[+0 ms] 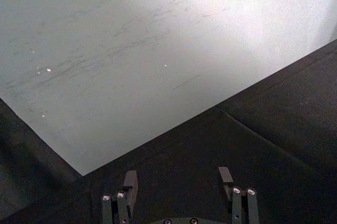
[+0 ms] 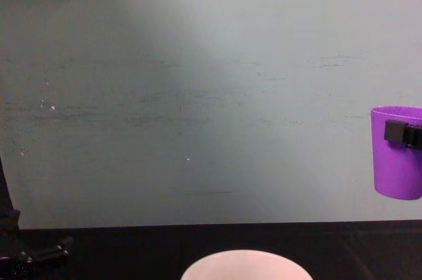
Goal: Pick up the cup and pour the mung beans from the cup into the bowl.
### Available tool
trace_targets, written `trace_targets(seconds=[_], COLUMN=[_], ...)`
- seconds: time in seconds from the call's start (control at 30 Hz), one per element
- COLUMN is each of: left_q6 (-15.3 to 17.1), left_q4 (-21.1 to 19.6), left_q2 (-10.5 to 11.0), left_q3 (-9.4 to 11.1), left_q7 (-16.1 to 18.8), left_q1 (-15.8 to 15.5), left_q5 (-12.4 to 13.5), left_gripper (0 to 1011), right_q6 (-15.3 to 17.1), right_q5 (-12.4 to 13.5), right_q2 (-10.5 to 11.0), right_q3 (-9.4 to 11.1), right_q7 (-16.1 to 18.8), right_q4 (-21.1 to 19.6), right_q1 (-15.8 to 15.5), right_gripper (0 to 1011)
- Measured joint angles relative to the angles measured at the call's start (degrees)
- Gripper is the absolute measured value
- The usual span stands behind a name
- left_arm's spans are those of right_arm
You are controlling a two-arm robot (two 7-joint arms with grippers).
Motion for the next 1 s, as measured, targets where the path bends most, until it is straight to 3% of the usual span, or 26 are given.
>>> trace_targets(seconds=[1.0], left_q6=[0.0], left_q4=[0.0], left_q2=[0.0], left_q3=[0.0], left_q7=[0.0], left_q1=[0.0], left_q5=[0.0], left_gripper=[1000], right_q6=[0.0], right_q5=[0.0], right_q2=[0.0], right_q3=[0.0], right_q7=[0.0], right_q4=[0.0], right_q1=[0.0], right_gripper=[729])
